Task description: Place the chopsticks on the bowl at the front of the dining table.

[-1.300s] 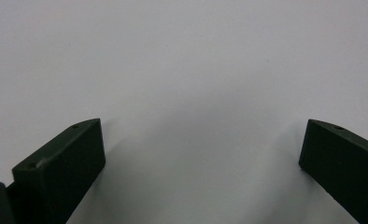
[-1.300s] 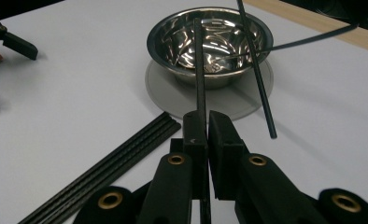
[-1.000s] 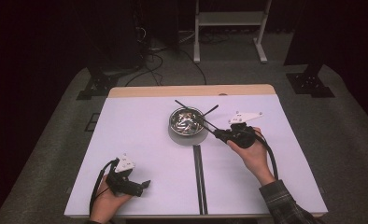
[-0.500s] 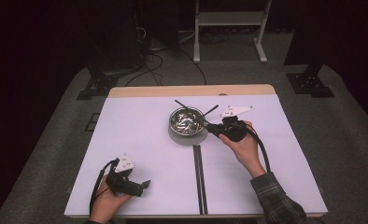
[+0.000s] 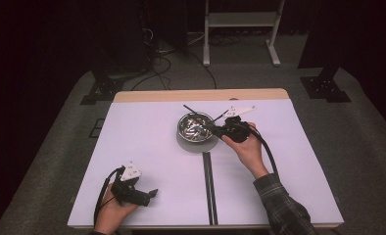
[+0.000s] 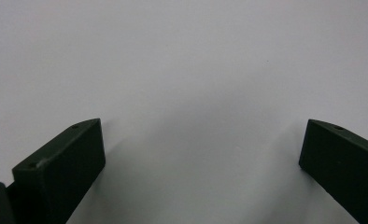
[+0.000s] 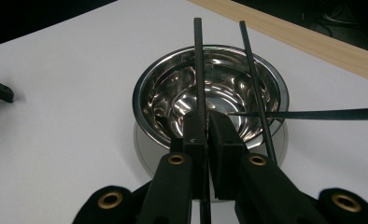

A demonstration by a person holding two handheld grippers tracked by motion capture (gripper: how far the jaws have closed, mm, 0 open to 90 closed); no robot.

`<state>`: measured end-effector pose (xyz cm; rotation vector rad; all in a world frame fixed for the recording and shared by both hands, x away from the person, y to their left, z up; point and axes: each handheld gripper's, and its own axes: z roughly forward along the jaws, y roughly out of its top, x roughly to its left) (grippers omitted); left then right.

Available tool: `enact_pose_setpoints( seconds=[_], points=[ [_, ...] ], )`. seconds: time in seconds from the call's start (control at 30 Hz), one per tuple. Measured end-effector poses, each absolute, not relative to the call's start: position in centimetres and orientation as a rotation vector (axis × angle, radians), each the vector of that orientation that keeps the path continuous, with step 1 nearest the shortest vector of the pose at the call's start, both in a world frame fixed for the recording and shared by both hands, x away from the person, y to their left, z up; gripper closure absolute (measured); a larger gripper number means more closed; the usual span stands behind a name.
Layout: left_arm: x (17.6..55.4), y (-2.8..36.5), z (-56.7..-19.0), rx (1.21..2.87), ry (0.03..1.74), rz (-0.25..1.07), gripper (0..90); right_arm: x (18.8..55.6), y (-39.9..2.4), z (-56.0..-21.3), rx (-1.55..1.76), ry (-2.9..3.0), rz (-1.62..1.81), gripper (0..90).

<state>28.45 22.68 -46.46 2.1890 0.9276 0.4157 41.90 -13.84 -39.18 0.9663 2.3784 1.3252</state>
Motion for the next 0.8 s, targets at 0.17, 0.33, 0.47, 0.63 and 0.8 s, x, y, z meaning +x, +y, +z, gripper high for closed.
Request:
enact_pose_setpoints(
  seconds=[0.17, 0.33, 0.47, 0.63, 0.8],
  points=[
    [28.4, 22.7, -46.5, 2.191, 0.928, 0.414, 0.0, 42.8, -13.1, -39.0, 0.973, 2.384, 1.308, 85.4],
    [28.4, 22.7, -46.5, 2.189, 0.927, 0.416, 0.0, 43.7, -11.9, -38.8, 0.958, 2.390, 1.288, 85.4],
    [28.5, 22.7, -46.5, 2.188, 0.928, 0.416, 0.0, 44.3, -11.0, -38.8, 0.957, 2.393, 1.278, 85.4],
    [28.4, 22.7, -46.5, 2.186, 0.929, 0.415, 0.0, 45.1, -9.8, -38.7, 0.956, 2.396, 1.258, 85.4],
    [28.4, 22.7, -46.5, 2.188, 0.929, 0.414, 0.0, 45.8, -8.6, -38.8, 0.955, 2.400, 1.244, 85.4]
  ],
)
